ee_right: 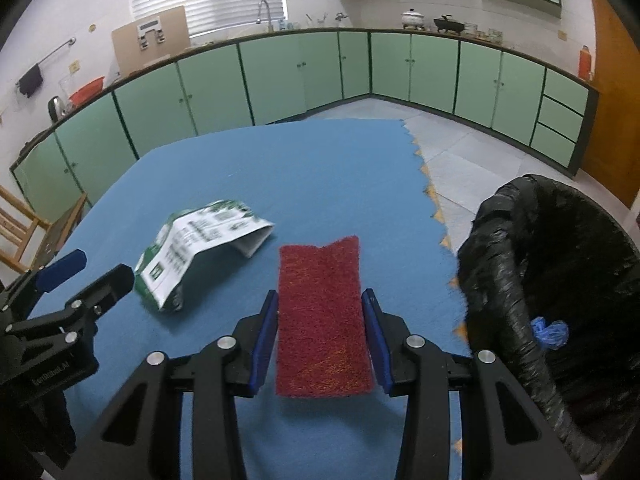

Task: Collect trash
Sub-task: 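Return to the mat and grasp the red scouring pad with the right tool, then grasp the green-white milk carton with the left tool while the right tool holds the pad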

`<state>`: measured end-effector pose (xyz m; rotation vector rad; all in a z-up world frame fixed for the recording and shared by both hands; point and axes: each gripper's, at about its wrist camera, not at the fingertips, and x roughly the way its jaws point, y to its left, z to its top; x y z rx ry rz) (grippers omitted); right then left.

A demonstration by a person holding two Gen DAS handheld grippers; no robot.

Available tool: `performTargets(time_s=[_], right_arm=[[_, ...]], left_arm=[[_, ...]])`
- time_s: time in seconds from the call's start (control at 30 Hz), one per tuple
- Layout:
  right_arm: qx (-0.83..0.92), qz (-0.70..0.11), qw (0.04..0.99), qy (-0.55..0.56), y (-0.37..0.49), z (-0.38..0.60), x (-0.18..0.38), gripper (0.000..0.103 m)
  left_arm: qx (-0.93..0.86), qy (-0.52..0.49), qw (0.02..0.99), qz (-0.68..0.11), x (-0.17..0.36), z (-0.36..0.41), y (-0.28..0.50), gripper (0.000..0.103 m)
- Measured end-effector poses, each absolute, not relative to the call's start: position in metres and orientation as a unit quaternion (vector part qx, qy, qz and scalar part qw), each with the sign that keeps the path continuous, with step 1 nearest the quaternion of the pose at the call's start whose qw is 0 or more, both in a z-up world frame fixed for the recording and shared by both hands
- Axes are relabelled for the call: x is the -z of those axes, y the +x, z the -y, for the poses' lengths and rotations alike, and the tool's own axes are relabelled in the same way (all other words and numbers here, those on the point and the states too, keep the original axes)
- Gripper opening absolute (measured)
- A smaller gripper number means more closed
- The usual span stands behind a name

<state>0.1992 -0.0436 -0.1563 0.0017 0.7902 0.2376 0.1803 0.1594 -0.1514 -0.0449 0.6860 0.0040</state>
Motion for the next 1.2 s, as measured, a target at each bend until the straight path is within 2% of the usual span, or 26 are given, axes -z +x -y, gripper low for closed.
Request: performTargets(time_s=[0.27,0.63,0.73,1.2], right_arm=[[-0.105,-0.387,0.916,0.012,0.212,0.051,0.158,0.041],[-0.105,-0.394,0.913,0.017,0.222,0.050,0.165,0.041],[-0.104,-0.394,0.913,0.019,0.223,0.052,0.165,0.041],[-0.112,-0.380,0.918,0.022,0.212,0.058,0.155,0.041]], left_arm=[[0.022,0.004,0.936,-0.351,0.160,-0.136,0.213,0.087],[0.050,-0.013,0.922,-0.384,0.174,-0.135,0.244,0.089],[0.068,-0.029,0.916,-0.393,0.177,-0.135,0.251,0.079],[0.071,-0.043,0.921,-0.380,0.170,-0.133,0.236,0.075]])
